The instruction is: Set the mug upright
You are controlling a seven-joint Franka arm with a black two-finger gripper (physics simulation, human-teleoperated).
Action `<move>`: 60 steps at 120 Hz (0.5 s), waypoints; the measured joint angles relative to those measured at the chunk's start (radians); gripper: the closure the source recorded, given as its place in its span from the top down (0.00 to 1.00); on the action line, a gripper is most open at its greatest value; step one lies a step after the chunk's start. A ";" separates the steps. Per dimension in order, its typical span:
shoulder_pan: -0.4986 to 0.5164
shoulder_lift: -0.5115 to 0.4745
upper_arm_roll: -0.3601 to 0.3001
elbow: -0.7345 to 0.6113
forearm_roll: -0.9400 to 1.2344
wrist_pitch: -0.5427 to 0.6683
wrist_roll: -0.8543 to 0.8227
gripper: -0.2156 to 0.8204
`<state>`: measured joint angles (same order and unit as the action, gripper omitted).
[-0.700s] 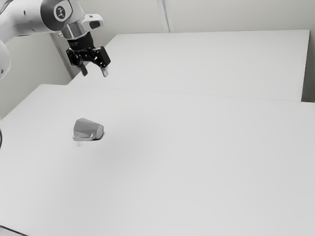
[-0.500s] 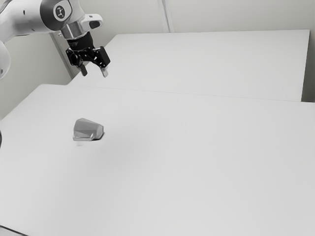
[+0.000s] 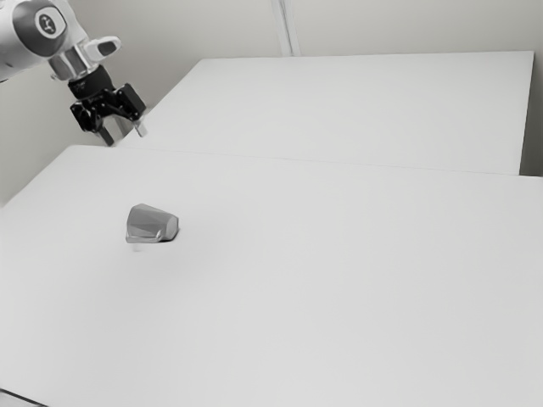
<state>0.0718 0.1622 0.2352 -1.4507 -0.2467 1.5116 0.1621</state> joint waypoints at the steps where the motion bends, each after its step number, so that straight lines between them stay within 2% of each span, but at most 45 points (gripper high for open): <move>1: 0.002 0.002 0.006 0.000 -0.009 -0.001 0.005 0.79; 18: 0.095 0.084 0.064 0.002 -0.166 -0.013 0.105 0.79; 34: 0.196 0.213 0.070 0.057 -0.295 -0.016 0.208 0.79; 60: 0.301 0.394 0.070 0.121 -0.426 -0.018 0.351 0.79</move>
<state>0.3725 0.5564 0.3048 -1.3297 -0.6725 1.4938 0.5128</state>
